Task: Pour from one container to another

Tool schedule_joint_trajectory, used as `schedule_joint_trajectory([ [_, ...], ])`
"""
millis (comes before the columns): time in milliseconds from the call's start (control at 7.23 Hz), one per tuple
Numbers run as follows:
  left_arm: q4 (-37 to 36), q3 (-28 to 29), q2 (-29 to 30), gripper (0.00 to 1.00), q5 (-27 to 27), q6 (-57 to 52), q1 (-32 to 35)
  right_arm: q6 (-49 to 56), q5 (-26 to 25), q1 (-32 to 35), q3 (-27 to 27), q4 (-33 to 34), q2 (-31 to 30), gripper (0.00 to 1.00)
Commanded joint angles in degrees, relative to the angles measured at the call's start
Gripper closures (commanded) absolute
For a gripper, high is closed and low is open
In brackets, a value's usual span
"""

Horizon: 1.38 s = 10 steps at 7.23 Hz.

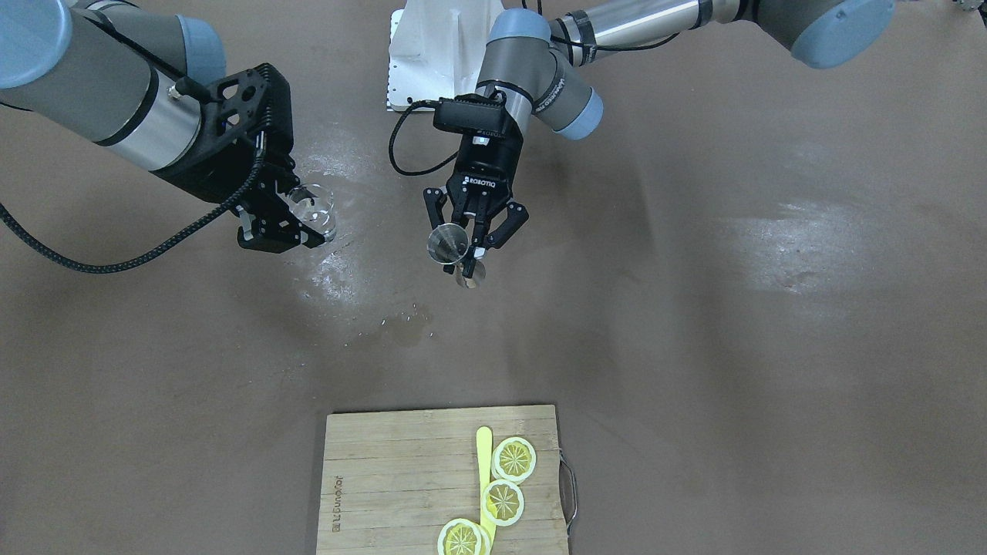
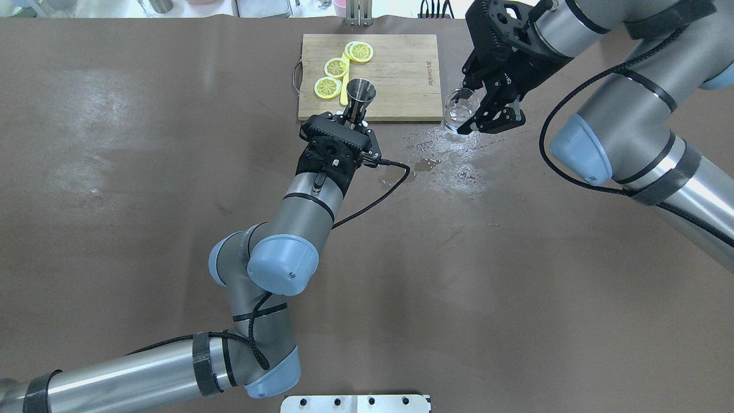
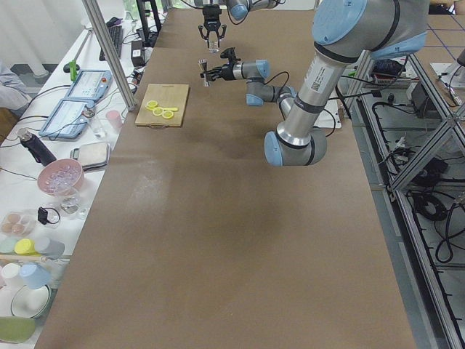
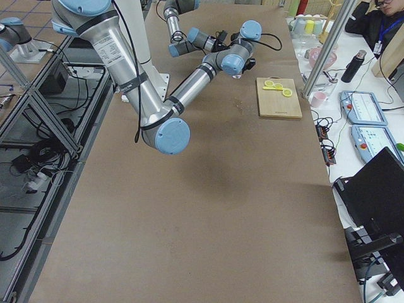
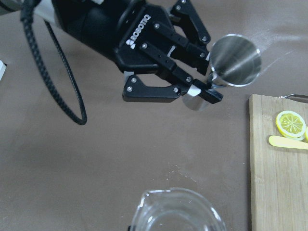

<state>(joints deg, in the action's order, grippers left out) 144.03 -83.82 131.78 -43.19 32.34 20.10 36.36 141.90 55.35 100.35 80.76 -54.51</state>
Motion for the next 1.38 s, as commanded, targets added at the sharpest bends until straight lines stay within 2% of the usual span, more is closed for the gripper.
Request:
schedule_joint_trajectory([
  [0,0.02,0.06,-0.03,1.0,0.12,0.0,-0.06,1.07,0.48,2.3,-2.69,5.79,5.53,1.0],
  [277,0.02,0.32,-0.04,1.0,-0.05,0.0,-0.06,5.01,0.84,4.15,-8.82,11.93,12.72,1.0],
  [692,0.02,0.15,-0.04,1.0,-0.14,0.0,-0.06,5.83,-0.3,3.37,-19.11,15.3,22.49,1.0],
  [1107,0.02,0.15,-0.03,1.0,-0.14,0.09,-0.06,10.21,-5.12,1.35,-19.5,22.93,26.2,1.0],
  [1245,0.11,0.15,-0.12,1.0,-0.06,0.09,-0.32,10.14,-5.22,0.73,-18.88,23.39,26.12,1.0],
])
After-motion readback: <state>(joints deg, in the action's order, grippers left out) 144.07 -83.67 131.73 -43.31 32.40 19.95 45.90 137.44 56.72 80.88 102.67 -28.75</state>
